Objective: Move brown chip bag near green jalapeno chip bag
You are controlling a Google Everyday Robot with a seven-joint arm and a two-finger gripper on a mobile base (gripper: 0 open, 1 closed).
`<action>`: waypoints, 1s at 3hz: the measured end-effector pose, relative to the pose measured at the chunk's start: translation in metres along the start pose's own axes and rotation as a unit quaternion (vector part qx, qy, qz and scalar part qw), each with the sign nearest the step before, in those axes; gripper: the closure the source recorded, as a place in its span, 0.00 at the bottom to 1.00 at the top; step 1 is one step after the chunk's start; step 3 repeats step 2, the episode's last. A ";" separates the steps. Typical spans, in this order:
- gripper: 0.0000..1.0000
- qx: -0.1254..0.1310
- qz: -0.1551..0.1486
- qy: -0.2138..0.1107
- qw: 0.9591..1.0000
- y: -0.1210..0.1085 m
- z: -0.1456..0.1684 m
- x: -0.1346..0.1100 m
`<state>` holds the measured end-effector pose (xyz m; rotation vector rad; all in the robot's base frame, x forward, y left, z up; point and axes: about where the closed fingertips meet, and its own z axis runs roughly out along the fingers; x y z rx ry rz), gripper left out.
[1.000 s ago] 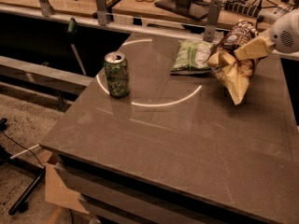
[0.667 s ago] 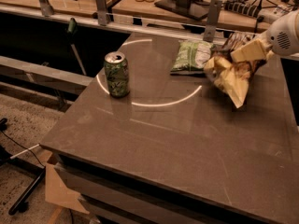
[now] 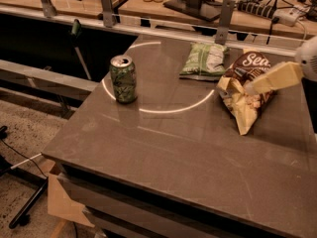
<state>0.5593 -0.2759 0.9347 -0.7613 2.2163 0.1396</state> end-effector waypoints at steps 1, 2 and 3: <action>0.00 0.027 0.021 0.017 0.999 -0.021 -0.041 0.049; 0.00 0.039 0.032 0.023 0.998 -0.030 -0.053 0.064; 0.00 0.039 0.032 0.023 0.998 -0.030 -0.053 0.064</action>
Offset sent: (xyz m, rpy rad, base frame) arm -0.0361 -0.0477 -0.0032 -0.0171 0.0151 -0.0630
